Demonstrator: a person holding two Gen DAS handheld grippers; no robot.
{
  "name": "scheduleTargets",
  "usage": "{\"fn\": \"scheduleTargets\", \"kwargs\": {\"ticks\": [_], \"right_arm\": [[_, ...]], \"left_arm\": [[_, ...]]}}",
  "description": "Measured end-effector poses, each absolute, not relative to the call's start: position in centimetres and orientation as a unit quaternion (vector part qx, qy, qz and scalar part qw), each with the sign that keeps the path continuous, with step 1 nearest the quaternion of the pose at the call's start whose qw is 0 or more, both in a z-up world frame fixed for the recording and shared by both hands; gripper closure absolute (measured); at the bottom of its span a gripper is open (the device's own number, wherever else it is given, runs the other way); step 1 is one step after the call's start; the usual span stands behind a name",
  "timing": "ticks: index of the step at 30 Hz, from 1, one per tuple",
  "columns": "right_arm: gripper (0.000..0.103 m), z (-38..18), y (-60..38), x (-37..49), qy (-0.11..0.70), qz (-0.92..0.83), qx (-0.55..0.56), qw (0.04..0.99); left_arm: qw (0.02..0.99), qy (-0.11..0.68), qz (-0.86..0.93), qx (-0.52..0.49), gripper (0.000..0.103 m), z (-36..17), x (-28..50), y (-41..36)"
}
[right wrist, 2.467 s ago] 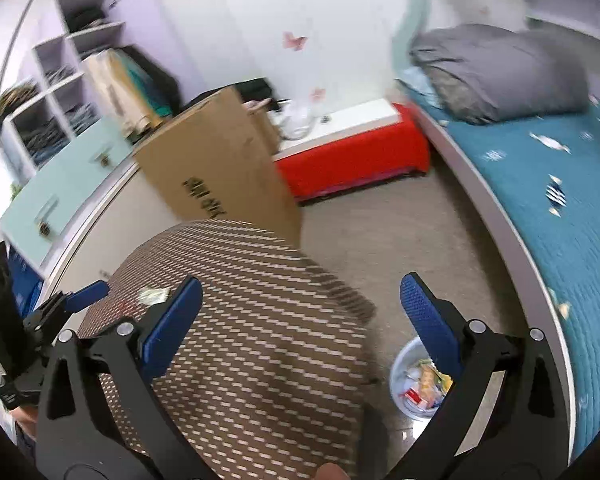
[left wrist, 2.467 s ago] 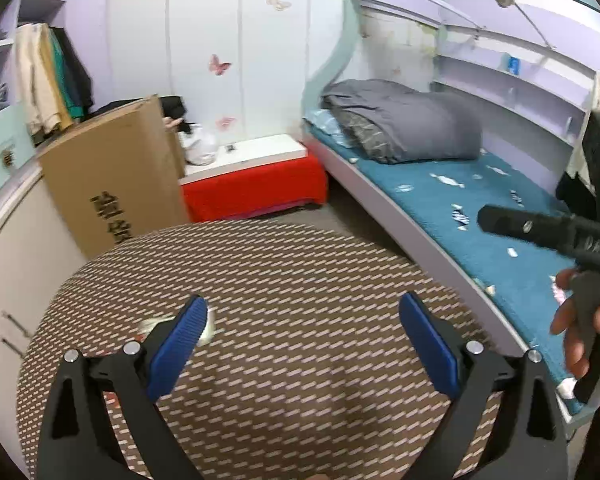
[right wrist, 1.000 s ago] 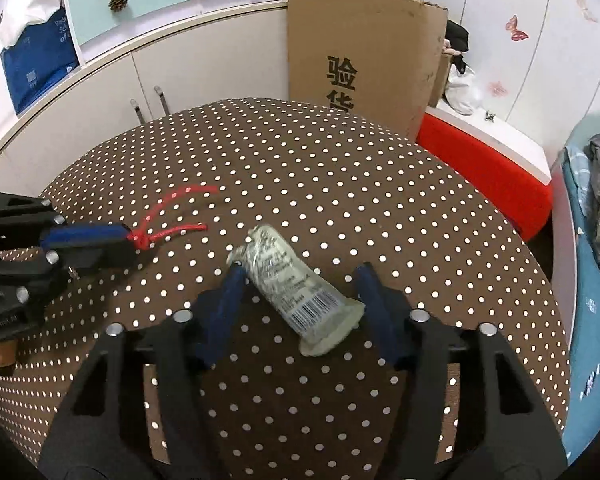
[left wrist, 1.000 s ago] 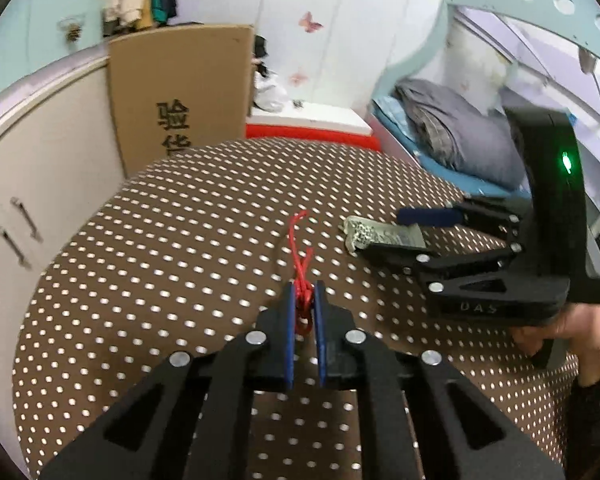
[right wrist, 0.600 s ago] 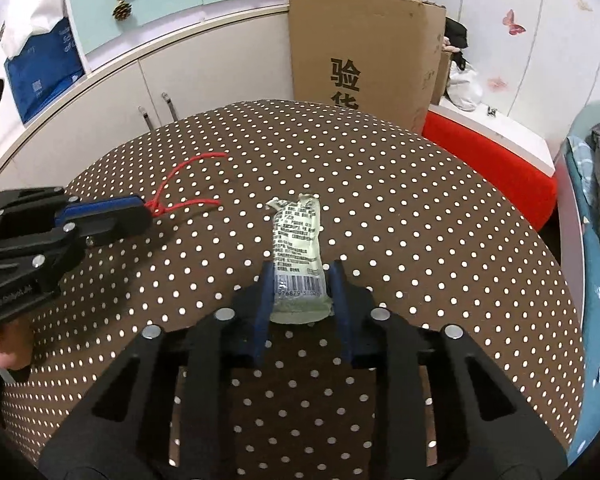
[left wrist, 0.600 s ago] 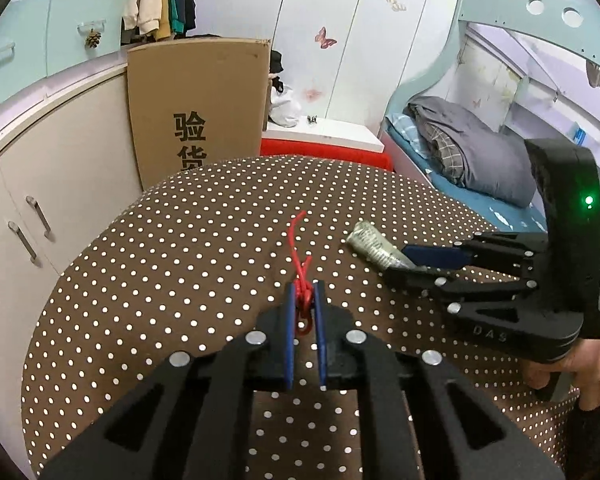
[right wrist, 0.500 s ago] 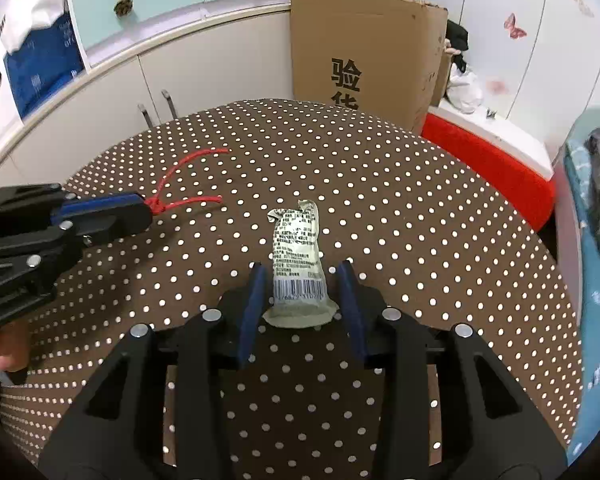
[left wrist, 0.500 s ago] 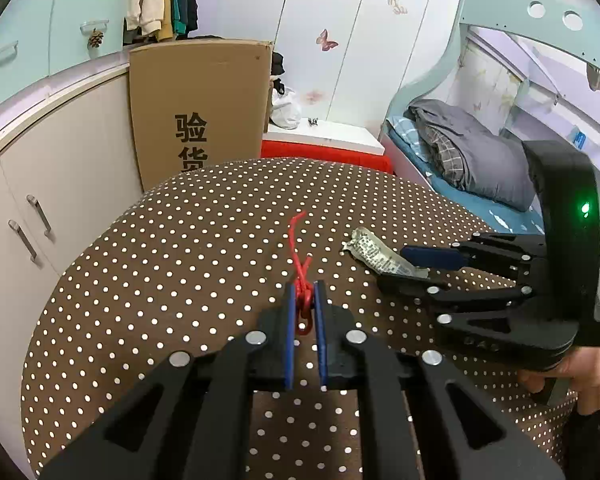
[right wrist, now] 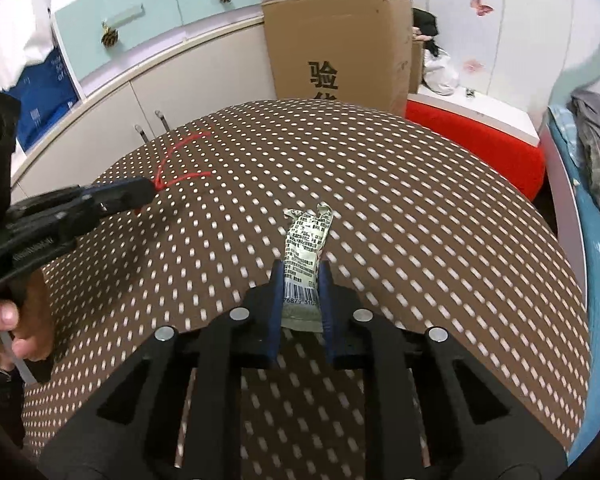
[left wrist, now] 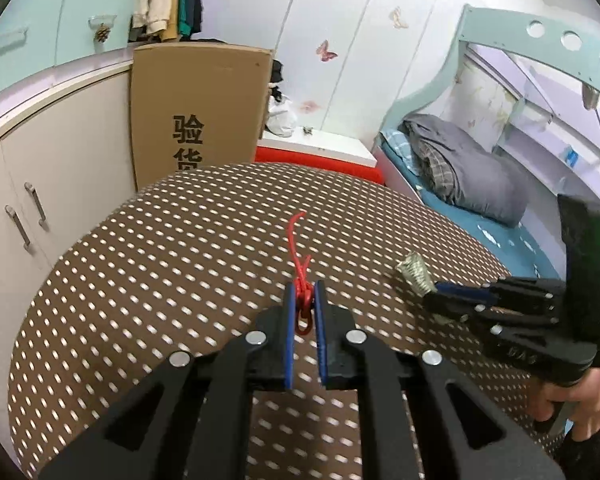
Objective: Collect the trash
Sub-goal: 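Carry the string and wrapper over the wastebasket and open both grippers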
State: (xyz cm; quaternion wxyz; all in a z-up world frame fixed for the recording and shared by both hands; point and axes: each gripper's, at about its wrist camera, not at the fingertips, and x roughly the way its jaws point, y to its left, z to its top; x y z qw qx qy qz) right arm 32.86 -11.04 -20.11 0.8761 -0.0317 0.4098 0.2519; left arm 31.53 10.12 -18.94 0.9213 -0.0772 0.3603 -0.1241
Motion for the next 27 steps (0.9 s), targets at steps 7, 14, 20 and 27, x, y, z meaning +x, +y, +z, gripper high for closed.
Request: {"fn": "scheduleTargets", "kwargs": {"ticks": [7,14,20,27], "right_arm": [[0.086,-16.8,-17.7,28.9,0.372,0.229,0.017,0.899],[0.086,-11.9,-26.4,24.7,0.313,0.196,0.065,0.927],[0.086,-9.8,-34.3,22.4,0.283,0.145,0.099,0.943],[0.086,-11.6,-42.0,20.9,0.284,0.086,0.147,0.944]], "left_arm": [[0.925,0.336,-0.166,-0.059,0.094,-15.9,28.6,4.6],[0.925,0.309,-0.212,-0.055,0.094,-12.1,26.6,-2.7],[0.917,0.301,-0.259,-0.04,0.094,-9.9,25.6,-10.1],[0.9,0.31,-0.307,-0.017,0.094,-9.6,25.6,-18.6]]}}
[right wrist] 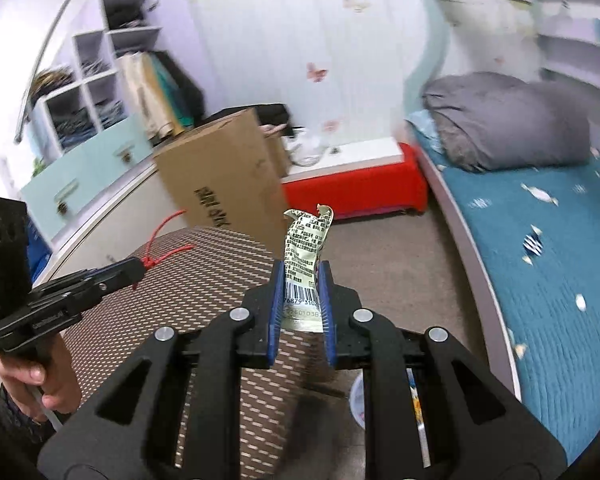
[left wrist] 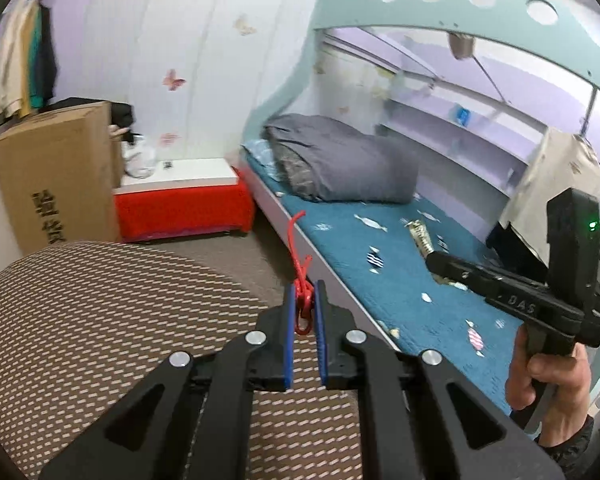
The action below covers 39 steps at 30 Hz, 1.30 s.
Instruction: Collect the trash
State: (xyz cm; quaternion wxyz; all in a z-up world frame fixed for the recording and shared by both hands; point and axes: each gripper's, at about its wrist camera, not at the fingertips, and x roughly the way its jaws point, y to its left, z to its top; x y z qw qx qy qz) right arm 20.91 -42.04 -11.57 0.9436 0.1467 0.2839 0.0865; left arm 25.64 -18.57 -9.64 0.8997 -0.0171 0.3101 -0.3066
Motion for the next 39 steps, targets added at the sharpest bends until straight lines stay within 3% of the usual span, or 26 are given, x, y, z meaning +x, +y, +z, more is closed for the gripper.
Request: {"fn": "scheduleTargets", "kwargs": {"ticks": [7,14,25,26,28,29,30,32,33,34,36,38,39], "right_arm": [[0.086,-17.0,-48.2,21.8,0.317,0.03,0.218,0.922],[0.086,-23.1,-51.4,23.6,0.363,0.0,0.27,0.892],[0.086,-30.5,-52.9,27.5,0.422,-0.007,0.321,0.848],[0.086,-31.2,-53.1,27.8,0.426,-0.008,0.325,0.844],[0.084,-32.4,-53.3,28.2,0.434,-0.007,0.338,0.835],[0.083,-33.2,-53.4,28.4,0.439,-0.007,0.344,0.83],[0.083,-33.7,-53.6,28.6,0.443,-0.009,0.347,0.827],[0.083,-35.2,-53.8,28.9,0.451,-0.011,0.36,0.817],[0.08,-36.1,-53.9,29.0,0.457,-0.012,0.369,0.809],[0.054,-36.7,-54.0,29.0,0.461,-0.016,0.374,0.804],[0.024,-37.7,-53.9,28.5,0.463,-0.03,0.383,0.798],[0.022,-38.1,-54.0,27.9,0.468,-0.036,0.392,0.791],[0.013,-38.2,-54.0,27.4,0.468,-0.041,0.397,0.789]], "left_arm": [[0.874,0.349,-0.337,0.009,0.094,-12.3,27.2,-26.0],[0.835,0.43,-0.34,0.04,0.094,-18.4,30.4,-32.4],[0.775,0.532,-0.315,0.132,0.092,-26.0,35.4,-37.6],[0.763,0.546,-0.318,0.141,0.089,-26.5,35.8,-38.2],[0.75,0.557,-0.319,0.161,0.069,-26.9,36.2,-38.8],[0.749,0.557,-0.315,0.173,0.044,-27.1,36.2,-39.1],[0.75,0.557,-0.309,0.179,0.026,-27.0,36.3,-39.3],[0.758,0.547,-0.301,0.187,0.022,-26.6,36.4,-39.4],[0.76,0.545,-0.299,0.189,0.02,-26.6,36.4,-39.6],[0.76,0.547,-0.296,0.187,0.02,-26.6,36.4,-39.6],[0.765,0.549,-0.288,0.175,0.019,-26.4,36.5,-39.0],[0.773,0.541,-0.286,0.165,0.016,-25.9,36.2,-38.7],[0.781,0.532,-0.283,0.163,0.015,-25.6,36.0,-38.4]]}}
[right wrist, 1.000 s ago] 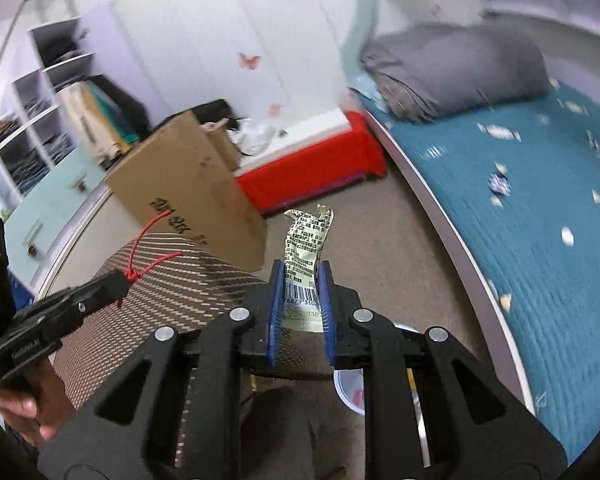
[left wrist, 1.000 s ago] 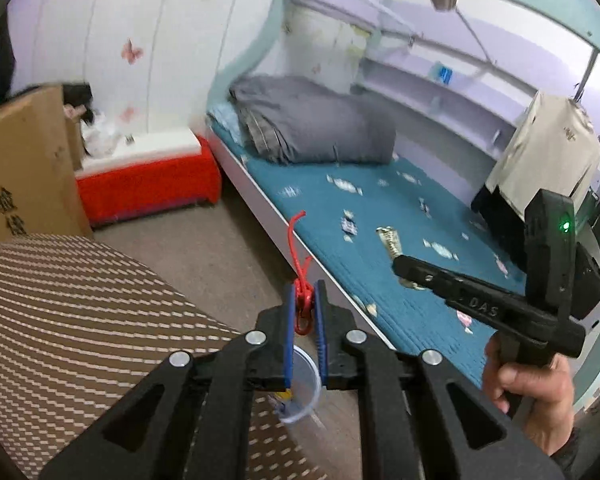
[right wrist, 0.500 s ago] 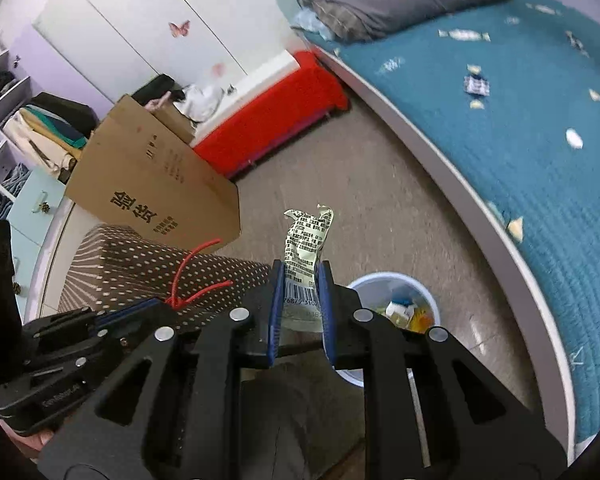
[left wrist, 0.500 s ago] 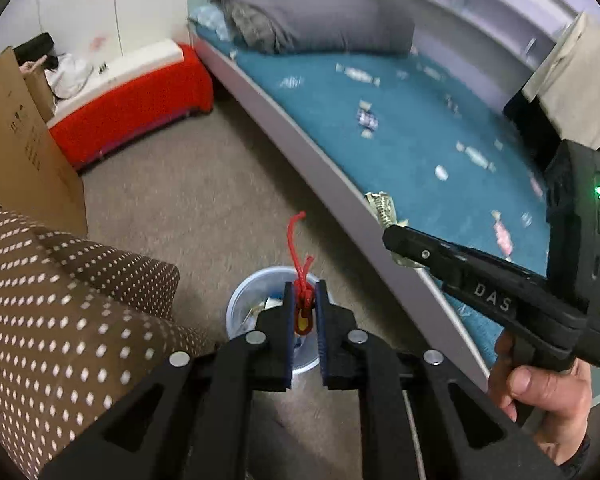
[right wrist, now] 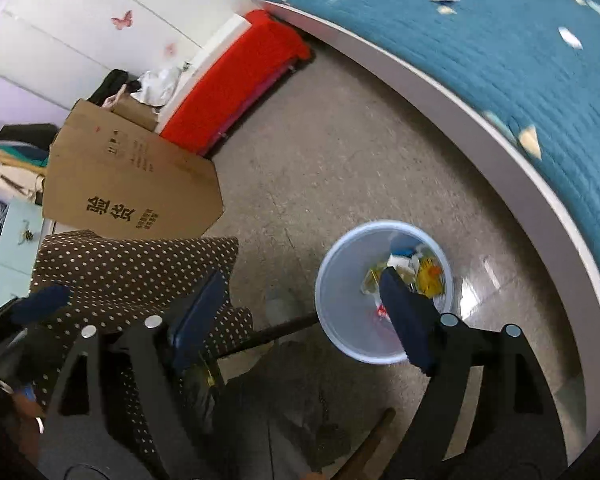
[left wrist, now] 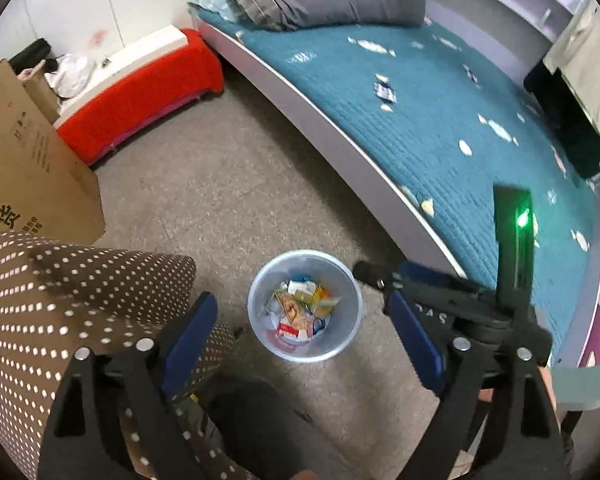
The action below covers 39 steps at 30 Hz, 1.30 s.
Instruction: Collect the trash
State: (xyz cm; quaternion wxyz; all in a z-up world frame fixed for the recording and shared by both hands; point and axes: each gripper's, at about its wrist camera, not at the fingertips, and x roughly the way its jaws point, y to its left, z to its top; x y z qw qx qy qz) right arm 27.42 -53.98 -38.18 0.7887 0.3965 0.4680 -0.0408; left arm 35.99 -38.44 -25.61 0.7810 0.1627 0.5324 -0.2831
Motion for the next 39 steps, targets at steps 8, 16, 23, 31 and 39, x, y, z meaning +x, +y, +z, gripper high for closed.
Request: {"fn": "scheduleTargets", "kwargs": {"ticks": [8,16,23,31,39], "right_arm": [[0.006,-34.1,-53.7,24.4,0.449,-0.068,0.379,0.806],[0.006,-25.8,-50.8,21.2,0.395,-0.074,0.333,0.853],[0.006,-17.3,-44.5,17.7,0.342,-0.075,0.263,0.899],[0.006,-8.7,-36.5,13.5,0.272,-0.055,0.182,0.943],[0.006,-3.2,-30.4,8.9,0.215,-0.066,0.113,0.968]], "left_arm": [[0.823,0.468,-0.295,0.126,0.01,-22.0,32.6,-36.1],[0.878,0.372,-0.281,0.107,0.008,-15.7,26.9,-31.3],[0.926,0.277,-0.228,0.117,0.007,-10.1,21.4,-25.4],[0.958,0.229,-0.151,0.087,0.006,-5.5,16.7,-17.3],[0.972,0.202,-0.109,0.039,0.006,-1.5,11.9,-11.2]]}}
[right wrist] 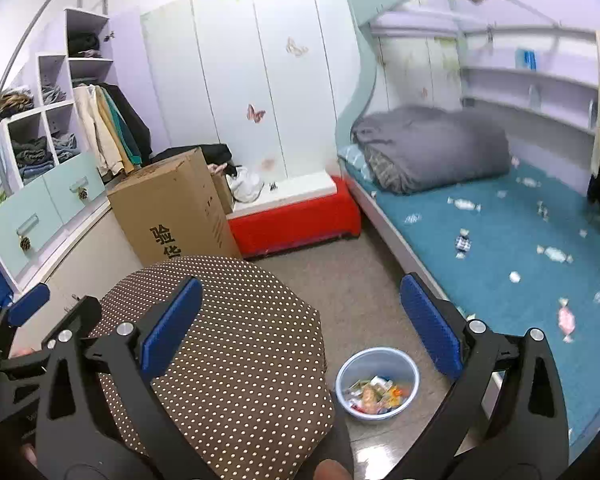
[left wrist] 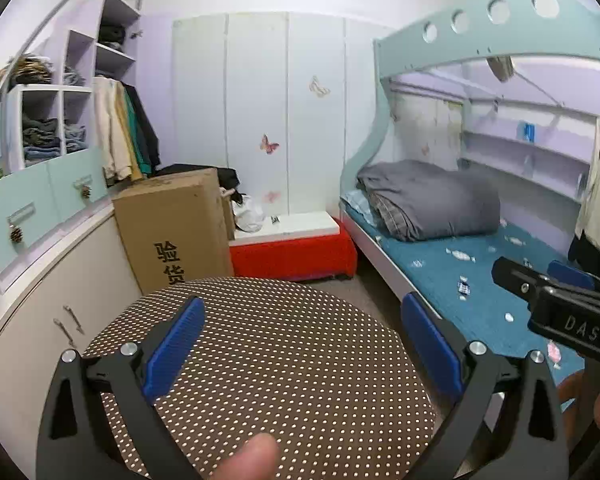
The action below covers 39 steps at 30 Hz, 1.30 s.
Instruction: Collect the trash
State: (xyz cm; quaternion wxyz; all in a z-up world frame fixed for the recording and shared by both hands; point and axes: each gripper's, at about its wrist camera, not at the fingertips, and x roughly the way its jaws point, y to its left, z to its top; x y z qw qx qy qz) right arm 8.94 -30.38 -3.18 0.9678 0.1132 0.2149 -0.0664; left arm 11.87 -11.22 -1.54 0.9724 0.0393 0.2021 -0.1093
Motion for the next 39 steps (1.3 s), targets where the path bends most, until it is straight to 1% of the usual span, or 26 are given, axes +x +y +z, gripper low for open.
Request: {"fn": "scheduleTargets", "kwargs": {"ticks": [7,15,19,28,39], "right_arm": [[0.006,-0.3,-27.9,4.7,0.168,-0.092,0.063,0.98],[0.006,1.5,-26.3,1.9,0.134,-0.083,0.045,0.987],[0.006,2.0,-25.7,1.2,0.125,-0.075,0.04,0.988],[0.006,2.2,-25.0,0.9,0.119,-0.07,0.033,0.99],[0.006,2.0,-24.7,1.0,0.124,-0.068,0.032,0.989]], "left_arm": [[0.985,0.148,-0.086,0.011,0.006,1.0,7.1,-9.1],[0.99,0.13,-0.061,-0.001,0.006,2.1,3.8,-7.7],[0.989,0.131,-0.059,-0.017,0.006,2.5,3.0,-7.0],[0.992,0.118,-0.05,-0.014,0.005,3.0,2.0,-6.4],[0.991,0.121,-0.051,-0.017,0.005,2.8,1.8,-6.5]]}}
